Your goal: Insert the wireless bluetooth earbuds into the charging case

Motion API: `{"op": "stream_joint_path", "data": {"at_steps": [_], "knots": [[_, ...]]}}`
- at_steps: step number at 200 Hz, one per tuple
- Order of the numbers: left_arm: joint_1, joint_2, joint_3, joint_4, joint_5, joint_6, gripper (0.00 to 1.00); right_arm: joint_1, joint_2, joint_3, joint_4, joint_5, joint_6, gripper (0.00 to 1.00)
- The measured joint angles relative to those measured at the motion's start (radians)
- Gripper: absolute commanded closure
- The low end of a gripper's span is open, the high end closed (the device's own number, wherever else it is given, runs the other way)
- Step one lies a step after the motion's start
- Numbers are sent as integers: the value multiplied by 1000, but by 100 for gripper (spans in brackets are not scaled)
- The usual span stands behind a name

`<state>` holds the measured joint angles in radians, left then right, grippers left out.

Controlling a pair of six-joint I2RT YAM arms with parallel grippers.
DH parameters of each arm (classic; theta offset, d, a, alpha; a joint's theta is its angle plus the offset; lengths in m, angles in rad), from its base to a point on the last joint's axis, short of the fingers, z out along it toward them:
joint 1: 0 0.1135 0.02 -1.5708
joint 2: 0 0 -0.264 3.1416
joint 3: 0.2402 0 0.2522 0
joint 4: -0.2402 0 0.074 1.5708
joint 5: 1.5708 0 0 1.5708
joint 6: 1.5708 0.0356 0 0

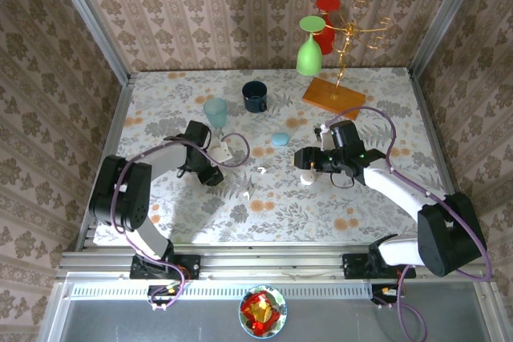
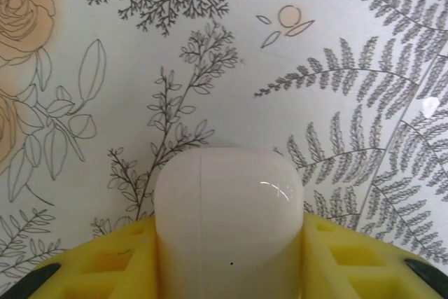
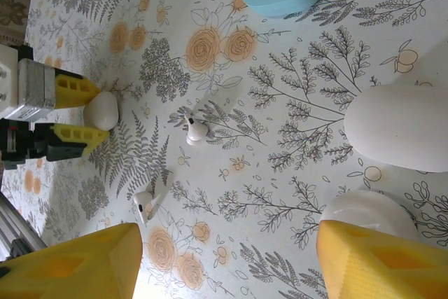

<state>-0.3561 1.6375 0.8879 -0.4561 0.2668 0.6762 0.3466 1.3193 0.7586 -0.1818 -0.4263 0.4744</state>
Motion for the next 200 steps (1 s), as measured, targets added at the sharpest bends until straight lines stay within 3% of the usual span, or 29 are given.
{"op": "stream_joint_path", "data": {"at_steps": [55,110,200], "knots": [[-59,-193,-112,143,29,11,60,15,-1,3,53,-37,45,32],[-168,-381,-195,302,124,80,59,130,93,89,107,-84,67,32],[-275,-486,-238,338,136,127,58,301,251,225,134,-171,68,34]]}}
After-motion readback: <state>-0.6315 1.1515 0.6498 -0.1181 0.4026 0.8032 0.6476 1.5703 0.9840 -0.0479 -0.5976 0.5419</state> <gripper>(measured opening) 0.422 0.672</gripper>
